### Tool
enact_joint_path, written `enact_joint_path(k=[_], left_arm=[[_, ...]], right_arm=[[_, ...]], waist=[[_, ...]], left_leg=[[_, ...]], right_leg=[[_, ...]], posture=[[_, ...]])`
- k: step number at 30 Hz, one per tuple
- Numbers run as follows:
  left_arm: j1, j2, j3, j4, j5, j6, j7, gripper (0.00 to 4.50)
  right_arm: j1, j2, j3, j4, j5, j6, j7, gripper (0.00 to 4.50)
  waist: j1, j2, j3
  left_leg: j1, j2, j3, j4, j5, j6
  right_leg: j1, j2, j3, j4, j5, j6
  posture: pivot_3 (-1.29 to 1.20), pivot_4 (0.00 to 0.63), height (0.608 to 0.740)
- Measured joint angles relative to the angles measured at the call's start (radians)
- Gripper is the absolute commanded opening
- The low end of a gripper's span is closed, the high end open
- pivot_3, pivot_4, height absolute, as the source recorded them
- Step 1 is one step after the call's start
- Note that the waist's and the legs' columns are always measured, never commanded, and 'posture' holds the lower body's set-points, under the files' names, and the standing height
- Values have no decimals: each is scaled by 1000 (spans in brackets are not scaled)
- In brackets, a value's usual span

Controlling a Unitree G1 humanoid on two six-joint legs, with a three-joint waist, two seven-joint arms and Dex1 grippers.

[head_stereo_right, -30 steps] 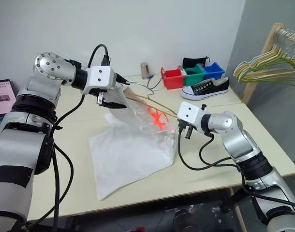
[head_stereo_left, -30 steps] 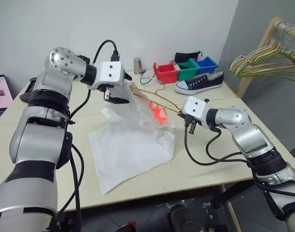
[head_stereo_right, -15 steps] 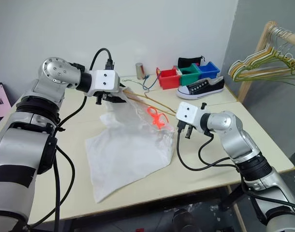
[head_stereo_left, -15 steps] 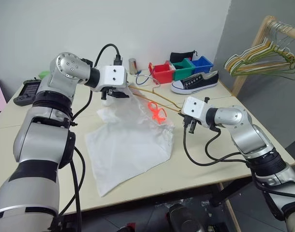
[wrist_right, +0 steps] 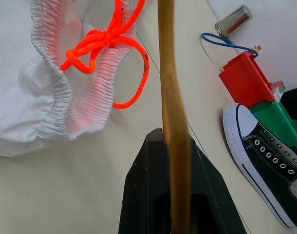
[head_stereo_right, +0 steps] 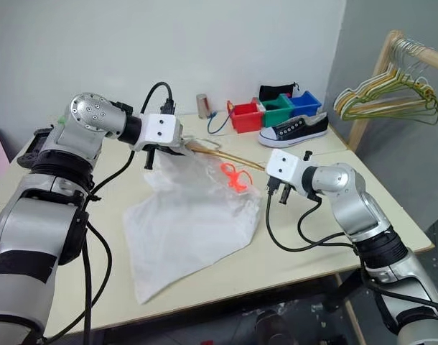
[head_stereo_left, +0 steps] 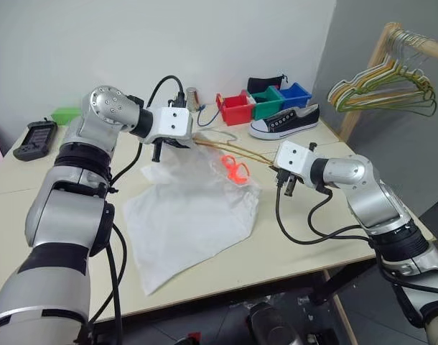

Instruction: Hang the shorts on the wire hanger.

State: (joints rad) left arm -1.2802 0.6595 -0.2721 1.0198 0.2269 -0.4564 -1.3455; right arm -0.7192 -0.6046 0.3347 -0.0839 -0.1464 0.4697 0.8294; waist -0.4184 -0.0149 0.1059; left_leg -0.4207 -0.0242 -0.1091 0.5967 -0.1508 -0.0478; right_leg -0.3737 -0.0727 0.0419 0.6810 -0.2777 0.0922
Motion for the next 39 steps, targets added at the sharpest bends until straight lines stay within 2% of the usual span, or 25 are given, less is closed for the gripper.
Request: enact_joint_path(k=[6, 10, 20, 22, 23, 26, 31, 35, 39], left_arm=[[122, 25, 26, -167, -43, 100, -11, 35], [218, 45, 48, -318, -81, 201, -10, 0], [641, 74, 169, -927, -218, 652, 118, 0], [715, 74, 196, -1056, -241, 746, 176, 0], [729, 74, 201, -1074, -245, 764, 186, 0], [812, 82, 242, -1156, -260, 874, 249, 0], [888, 59, 282, -1329, -311, 1044, 353, 0], [951, 61, 327, -1418, -352, 1133, 399, 0], [970, 67, 340, -1457, -397, 1184, 421, 0]], right_arm=[[-1, -13, 2, 0, 0, 0, 36, 0], [-13, -16, 0, 0, 9, -2, 64, 887], [-55, -104, -16, -50, 89, 19, 212, 3101], [-95, -123, -38, -49, 129, 60, 243, 3632], [-101, -131, -49, -47, 131, 69, 246, 3712], [-129, -159, -125, -26, 169, 138, 251, 4490], [-101, -120, -189, 27, 249, 275, 225, 4490], [9, -86, -197, 97, 293, 361, 214, 4490], [40, 37, -176, 125, 367, 501, 186, 4490]], waist=[[0, 0, 0], [2, 0, 0], [9, 0, -1], [13, 0, -1], [13, 0, -1], [19, 0, -1], [40, -1, -2], [60, -2, -3], [62, -1, -3]], left_leg=[[1, 0, 0, 0, 0, 0], [1, 0, 0, 0, 0, 0], [2, 0, -1, 1, 0, 0], [3, 0, -1, 1, 0, 0], [3, 0, -1, 1, 0, 0], [4, 1, -1, 1, 0, 0], [4, 0, -1, 1, 0, 0], [4, 0, 0, 1, 0, 0], [5, 1, -2, 1, 0, 0]], right_leg=[[1, 0, 0, 0, 0, 0], [1, 0, 0, 0, 0, 0], [3, 0, 0, 1, 0, 0], [4, 0, 0, 0, 0, 0], [4, 0, 0, 0, 0, 0], [5, 0, 0, 0, 0, -1], [5, 1, 0, 0, -1, -1], [5, 1, 0, 0, -2, -3], [5, 2, 0, 0, -2, -4]], posture=[[-337, 13, 740], [-329, 17, 740], [-283, 23, 740], [-279, 23, 740], [-276, 24, 740], [-262, 26, 740], [-240, 30, 740], [-234, 32, 740], [-207, 37, 740]])
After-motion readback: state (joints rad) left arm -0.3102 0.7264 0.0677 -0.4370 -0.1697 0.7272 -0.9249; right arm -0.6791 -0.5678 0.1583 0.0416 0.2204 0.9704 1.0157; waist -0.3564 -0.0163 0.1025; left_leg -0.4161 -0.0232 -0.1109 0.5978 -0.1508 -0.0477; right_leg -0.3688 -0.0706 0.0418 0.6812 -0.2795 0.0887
